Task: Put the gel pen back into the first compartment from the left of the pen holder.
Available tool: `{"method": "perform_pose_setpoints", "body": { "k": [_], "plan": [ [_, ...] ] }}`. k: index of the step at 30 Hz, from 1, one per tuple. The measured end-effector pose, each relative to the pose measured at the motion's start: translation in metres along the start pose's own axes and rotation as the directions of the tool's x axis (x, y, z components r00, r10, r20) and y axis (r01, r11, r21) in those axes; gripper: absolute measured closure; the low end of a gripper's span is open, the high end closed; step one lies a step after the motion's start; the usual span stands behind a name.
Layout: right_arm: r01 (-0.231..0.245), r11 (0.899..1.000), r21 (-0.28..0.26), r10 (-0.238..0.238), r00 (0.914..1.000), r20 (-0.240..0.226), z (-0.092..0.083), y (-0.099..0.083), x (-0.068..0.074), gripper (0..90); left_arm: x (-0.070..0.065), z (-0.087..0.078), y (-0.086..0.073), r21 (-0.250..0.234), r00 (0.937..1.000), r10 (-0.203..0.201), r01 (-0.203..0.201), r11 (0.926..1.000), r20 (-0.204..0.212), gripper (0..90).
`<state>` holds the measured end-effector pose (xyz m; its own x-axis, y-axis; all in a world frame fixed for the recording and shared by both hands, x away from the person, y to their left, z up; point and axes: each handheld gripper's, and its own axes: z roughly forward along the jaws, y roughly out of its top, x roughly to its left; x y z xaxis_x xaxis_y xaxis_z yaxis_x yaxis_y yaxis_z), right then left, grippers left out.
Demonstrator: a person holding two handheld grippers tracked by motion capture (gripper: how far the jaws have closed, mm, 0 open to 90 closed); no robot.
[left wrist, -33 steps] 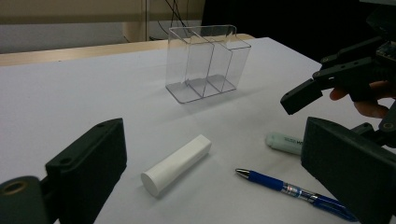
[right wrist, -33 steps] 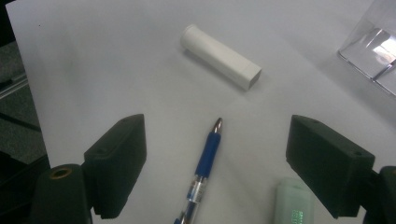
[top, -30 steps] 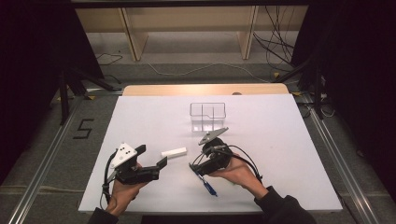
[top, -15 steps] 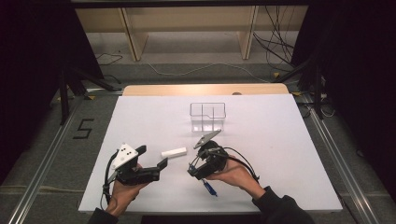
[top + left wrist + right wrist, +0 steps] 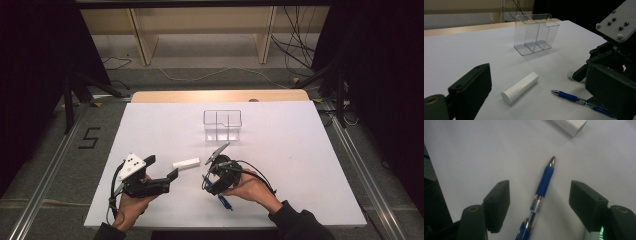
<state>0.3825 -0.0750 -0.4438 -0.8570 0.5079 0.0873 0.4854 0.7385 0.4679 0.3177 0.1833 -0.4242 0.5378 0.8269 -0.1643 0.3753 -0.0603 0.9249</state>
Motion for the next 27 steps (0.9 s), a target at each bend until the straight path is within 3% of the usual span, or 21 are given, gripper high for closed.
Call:
{"method": "perform_pose_setpoints", "body": {
  "k": [27],
  "plan": [
    [0.007, 0.99, 0.139, -0.009, 0.9999, 0.014, 0.016, -0.004, 0.003, 57.8, 0.0, -0.001, 0.0, -0.003, 1.0, 0.008, -0.008, 1.0, 0.0, 6.2]
  ]
}}
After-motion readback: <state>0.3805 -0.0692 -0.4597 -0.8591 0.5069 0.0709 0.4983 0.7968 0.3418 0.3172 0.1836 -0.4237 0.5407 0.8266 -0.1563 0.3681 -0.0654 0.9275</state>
